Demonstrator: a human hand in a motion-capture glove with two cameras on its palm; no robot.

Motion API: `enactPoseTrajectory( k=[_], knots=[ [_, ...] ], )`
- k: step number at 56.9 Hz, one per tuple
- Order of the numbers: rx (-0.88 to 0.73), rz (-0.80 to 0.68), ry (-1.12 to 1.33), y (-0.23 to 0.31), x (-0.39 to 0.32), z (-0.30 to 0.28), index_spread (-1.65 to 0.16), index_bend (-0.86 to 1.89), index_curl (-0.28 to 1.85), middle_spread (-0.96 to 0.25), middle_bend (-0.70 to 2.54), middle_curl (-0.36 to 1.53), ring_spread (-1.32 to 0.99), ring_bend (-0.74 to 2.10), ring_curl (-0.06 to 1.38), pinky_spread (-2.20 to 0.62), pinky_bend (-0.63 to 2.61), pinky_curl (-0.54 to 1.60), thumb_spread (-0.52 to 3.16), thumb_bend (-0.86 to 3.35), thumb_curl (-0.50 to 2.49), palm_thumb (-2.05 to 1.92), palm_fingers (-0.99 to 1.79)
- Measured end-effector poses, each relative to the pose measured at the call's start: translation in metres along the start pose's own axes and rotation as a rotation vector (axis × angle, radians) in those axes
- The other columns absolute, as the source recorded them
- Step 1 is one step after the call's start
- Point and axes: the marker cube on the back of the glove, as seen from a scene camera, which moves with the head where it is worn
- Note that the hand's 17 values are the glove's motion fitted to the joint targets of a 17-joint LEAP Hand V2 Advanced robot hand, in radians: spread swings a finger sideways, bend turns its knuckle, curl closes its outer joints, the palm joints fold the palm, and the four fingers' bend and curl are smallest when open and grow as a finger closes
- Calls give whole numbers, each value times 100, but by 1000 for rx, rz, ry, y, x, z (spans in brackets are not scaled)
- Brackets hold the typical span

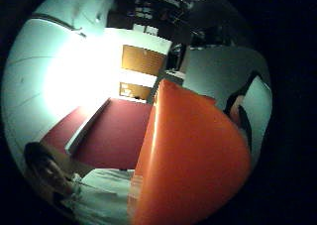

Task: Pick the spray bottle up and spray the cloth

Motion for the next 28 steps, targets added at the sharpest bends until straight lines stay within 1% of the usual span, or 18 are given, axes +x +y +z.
enactPoseTrajectory(
  k=[1, 3, 5, 6, 8, 11, 13, 16, 18, 26, 28],
  knots=[
    [-13, -2, 23, 2, 6, 5, -18, 42, 55, -14, 59, 51, -17, 70, 46, -22, 39, 38, 27, -3, 80, 93, 139],
    [11, -8, 133, -1, 29, 19, -18, 42, 55, -14, 59, 51, -17, 70, 46, -22, 39, 38, 27, -3, 80, 93, 139],
    [38, -15, 250, -6, 55, 48, -18, 42, 55, -14, 59, 51, -17, 70, 46, -22, 39, 38, 27, -3, 80, 93, 139],
    [35, -16, 262, -6, 63, 65, -18, 42, 55, -14, 59, 51, -17, 70, 46, -22, 39, 38, 27, -3, 80, 93, 139],
    [56, -18, 212, -9, 69, 91, -18, 42, 55, -14, 59, 51, -17, 70, 46, -22, 39, 38, 27, -4, 80, 93, 139],
    [131, -20, 139, -16, 77, 107, -18, 42, 55, -14, 59, 51, -17, 70, 46, -22, 39, 38, 27, -3, 80, 93, 139],
    [102, -13, 118, -10, 86, 116, -18, 42, 55, -14, 59, 51, -17, 70, 46, -22, 38, 38, 26, -3, 80, 93, 139],
    [-24, 7, 124, 9, 105, 131, -18, 42, 55, -14, 59, 51, -17, 70, 46, -22, 38, 38, 26, -3, 80, 93, 139],
    [-51, 16, 140, 14, 120, 143, -18, 42, 55, -14, 59, 51, -17, 70, 46, -21, 38, 38, 26, -3, 80, 93, 139],
    [99, 40, 418, -4, 197, 178, -18, 41, 55, -14, 59, 52, -16, 70, 46, -21, 39, 38, 26, -3, 80, 94, 138],
    [115, 39, 423, -8, 206, 189, -18, 41, 55, -13, 59, 52, -16, 70, 46, -21, 39, 38, 26, -3, 80, 94, 138]
  ],
)
